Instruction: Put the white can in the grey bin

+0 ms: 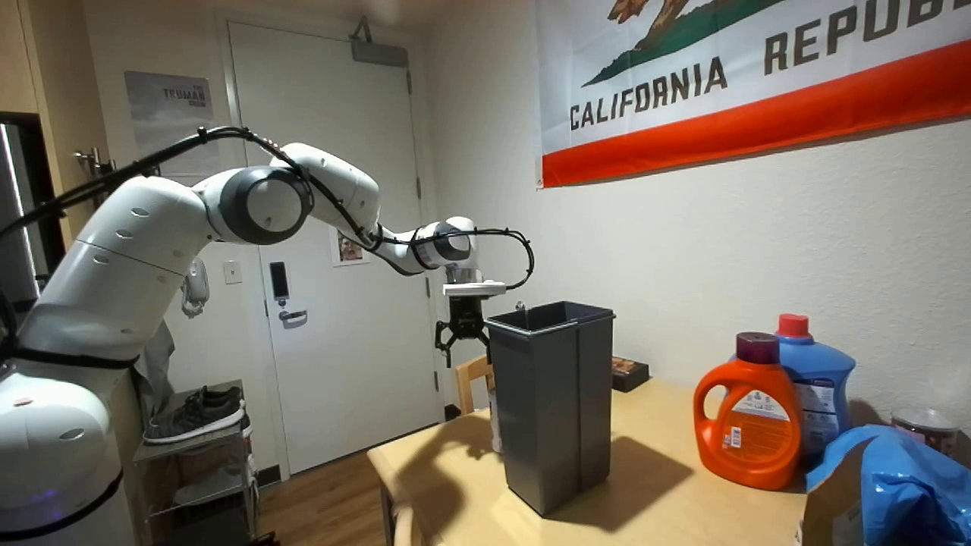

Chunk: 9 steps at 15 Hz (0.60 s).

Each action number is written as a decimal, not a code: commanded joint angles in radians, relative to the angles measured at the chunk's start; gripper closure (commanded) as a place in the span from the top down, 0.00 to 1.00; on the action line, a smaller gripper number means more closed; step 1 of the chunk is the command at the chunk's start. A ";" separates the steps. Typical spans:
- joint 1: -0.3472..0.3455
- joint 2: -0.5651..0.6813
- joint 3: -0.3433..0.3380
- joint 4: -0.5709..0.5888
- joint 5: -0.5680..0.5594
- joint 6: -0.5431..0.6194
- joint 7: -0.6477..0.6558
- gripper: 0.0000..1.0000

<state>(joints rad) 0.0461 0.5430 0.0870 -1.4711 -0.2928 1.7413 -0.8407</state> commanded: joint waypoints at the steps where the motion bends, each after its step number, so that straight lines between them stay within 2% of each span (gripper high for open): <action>1: -0.003 0.040 0.000 0.035 -0.017 0.050 -0.030 1.00; 9: -0.005 0.119 -0.016 0.102 -0.057 0.095 -0.035 1.00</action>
<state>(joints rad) 0.0370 0.6318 0.0788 -1.4217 -0.3223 1.8139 -0.8429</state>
